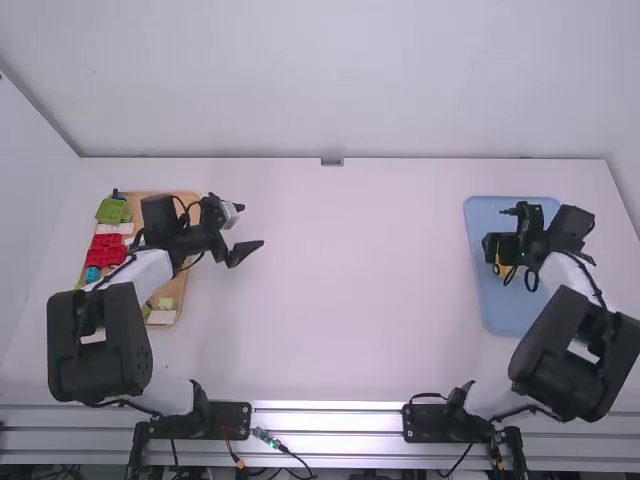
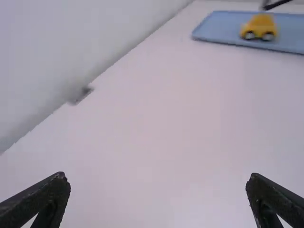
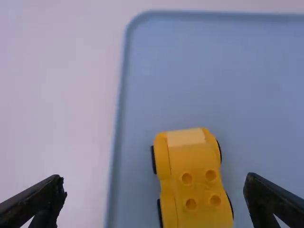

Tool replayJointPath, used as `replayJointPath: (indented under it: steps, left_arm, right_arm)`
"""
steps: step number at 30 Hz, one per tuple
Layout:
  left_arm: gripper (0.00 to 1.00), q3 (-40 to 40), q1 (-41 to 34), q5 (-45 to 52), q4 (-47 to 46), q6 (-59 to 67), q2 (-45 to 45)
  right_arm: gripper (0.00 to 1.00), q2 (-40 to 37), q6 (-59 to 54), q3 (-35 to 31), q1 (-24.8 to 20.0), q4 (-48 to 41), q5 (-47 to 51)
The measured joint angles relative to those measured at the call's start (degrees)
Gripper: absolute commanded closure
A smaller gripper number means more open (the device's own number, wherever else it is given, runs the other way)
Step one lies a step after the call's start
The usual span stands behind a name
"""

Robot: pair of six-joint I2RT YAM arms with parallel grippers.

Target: Assemble lego blocks to make yellow taxi

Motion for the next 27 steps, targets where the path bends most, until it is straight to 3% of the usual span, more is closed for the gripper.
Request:
replayJointPath:
  steps: [5,11,16,27]
  left_arm:
    - [0.01,0.00,-6.45,-18.95,1.33,-17.75,-3.87]
    - [0.01,0.00,-12.98,-39.56,-6.36,-29.88,-15.61]
    - [0.03,0.00,-15.98,-50.07,-13.18,-32.87,-24.87]
    - [0.18,-6.97,-12.37,-56.54,-10.95,-38.47,-31.80]
  right_arm:
    - [0.01,-2.34,6.51,7.98,7.39,-12.70,6.14]
    - [0.01,-2.36,13.84,16.33,15.23,-24.33,13.16]
    - [0.03,-2.51,16.28,18.99,21.51,-24.92,16.50]
    - [0.16,-9.14,22.58,13.77,27.23,-18.12,18.01]
